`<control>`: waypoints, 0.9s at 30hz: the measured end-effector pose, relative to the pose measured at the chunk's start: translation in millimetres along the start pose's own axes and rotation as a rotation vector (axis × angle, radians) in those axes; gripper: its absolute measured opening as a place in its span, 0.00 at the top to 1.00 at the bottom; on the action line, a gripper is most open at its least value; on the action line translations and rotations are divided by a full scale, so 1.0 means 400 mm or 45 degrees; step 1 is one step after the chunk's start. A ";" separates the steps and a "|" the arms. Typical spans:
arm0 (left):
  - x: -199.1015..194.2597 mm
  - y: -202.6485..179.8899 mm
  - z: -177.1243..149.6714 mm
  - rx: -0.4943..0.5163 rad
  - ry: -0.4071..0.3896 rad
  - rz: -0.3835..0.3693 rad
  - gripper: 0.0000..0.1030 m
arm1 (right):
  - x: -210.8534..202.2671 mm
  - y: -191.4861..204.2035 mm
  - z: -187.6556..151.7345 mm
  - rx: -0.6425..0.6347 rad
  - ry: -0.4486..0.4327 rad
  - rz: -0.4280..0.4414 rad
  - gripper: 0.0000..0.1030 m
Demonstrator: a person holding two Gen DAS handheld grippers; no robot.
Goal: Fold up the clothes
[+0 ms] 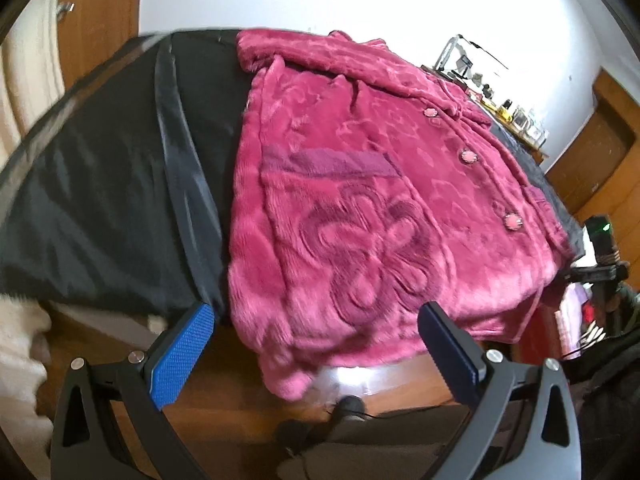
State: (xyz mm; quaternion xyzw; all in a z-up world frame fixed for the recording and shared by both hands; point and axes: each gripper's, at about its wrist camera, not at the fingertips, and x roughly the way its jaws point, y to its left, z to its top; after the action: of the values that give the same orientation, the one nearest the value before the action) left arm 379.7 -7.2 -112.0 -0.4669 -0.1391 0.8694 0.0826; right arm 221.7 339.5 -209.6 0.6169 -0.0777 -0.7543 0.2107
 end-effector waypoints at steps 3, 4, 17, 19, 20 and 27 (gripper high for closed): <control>-0.020 0.010 -0.031 -0.042 0.008 -0.066 0.01 | 0.001 -0.006 -0.002 0.004 -0.001 0.013 0.28; -0.017 0.018 -0.033 -0.041 0.018 -0.062 0.01 | 0.002 -0.009 -0.004 0.008 -0.002 0.019 0.28; 0.130 0.045 -0.017 0.015 0.121 -0.191 0.01 | 0.024 -0.021 0.017 -0.025 0.082 0.005 0.28; 0.158 0.046 -0.015 0.005 0.141 -0.207 0.01 | 0.023 -0.024 0.020 -0.021 0.087 0.004 0.28; 0.168 0.047 -0.015 -0.006 0.148 -0.213 0.01 | 0.023 -0.025 0.021 -0.018 0.089 0.007 0.28; 0.196 0.031 -0.023 -0.054 0.219 -0.266 0.09 | 0.039 -0.008 0.028 -0.021 0.145 0.101 0.43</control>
State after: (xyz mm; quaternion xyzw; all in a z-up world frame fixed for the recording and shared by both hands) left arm 343.9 3.9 -182.5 -0.5242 -0.1978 0.8098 0.1743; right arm 207.9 334.2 -222.2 0.6535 -0.0835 -0.7097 0.2496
